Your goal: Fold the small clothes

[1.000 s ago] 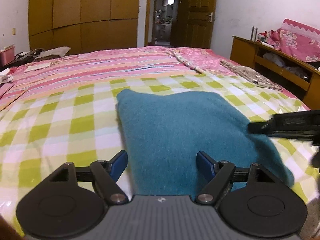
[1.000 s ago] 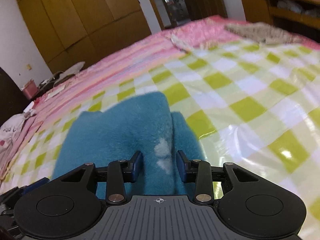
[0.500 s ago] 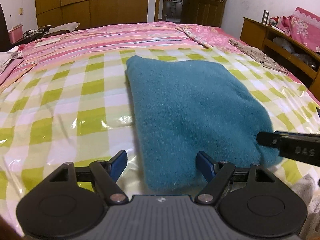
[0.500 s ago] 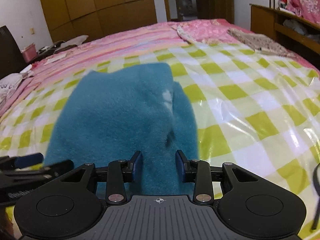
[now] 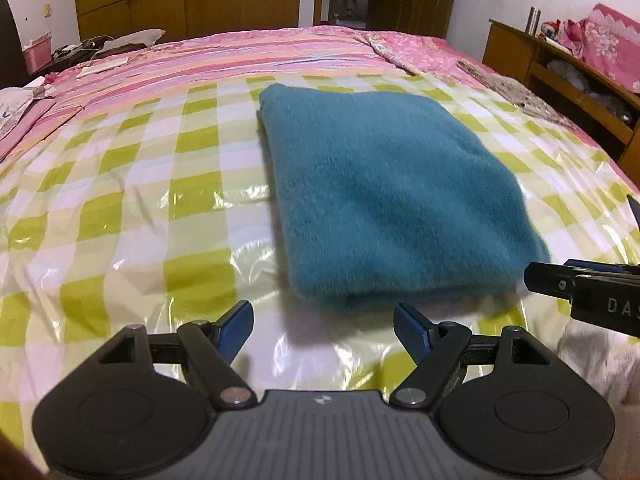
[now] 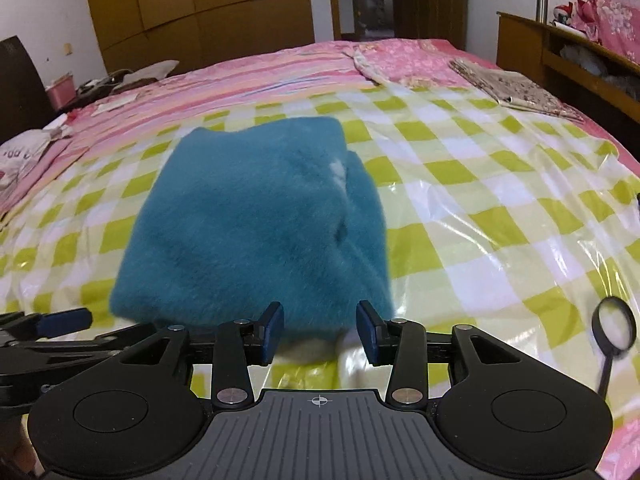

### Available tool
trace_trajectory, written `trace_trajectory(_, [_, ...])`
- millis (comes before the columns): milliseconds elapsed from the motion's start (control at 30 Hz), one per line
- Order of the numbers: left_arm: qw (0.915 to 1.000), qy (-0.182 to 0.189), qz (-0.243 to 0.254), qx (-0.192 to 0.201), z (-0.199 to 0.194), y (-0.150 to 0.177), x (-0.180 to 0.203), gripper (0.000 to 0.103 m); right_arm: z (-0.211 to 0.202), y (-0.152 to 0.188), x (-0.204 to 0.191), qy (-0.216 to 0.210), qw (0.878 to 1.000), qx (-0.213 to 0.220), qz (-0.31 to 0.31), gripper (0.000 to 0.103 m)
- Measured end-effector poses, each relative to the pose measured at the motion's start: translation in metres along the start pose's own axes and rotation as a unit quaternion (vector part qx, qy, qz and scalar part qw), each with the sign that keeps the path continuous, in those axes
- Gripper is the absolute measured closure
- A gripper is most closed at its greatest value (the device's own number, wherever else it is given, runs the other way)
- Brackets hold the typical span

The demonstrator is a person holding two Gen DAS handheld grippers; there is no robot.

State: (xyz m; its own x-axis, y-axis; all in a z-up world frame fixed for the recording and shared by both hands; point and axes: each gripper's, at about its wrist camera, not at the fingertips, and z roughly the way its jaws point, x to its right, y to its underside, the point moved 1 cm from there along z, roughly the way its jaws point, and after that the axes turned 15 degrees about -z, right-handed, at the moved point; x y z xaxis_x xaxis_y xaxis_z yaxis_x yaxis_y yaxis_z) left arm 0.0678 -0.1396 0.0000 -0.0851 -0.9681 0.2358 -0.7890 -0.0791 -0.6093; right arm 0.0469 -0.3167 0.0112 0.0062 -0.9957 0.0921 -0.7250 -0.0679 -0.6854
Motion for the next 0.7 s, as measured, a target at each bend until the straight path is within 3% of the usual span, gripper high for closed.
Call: trace_trajectory(700, [0.9999,-0.007,0.007,0.011,-0.03,0.032,-0.009,0.007,-0.026,0.037,-0.033,0.004,1.0,-0.017,-0.01,0.045])
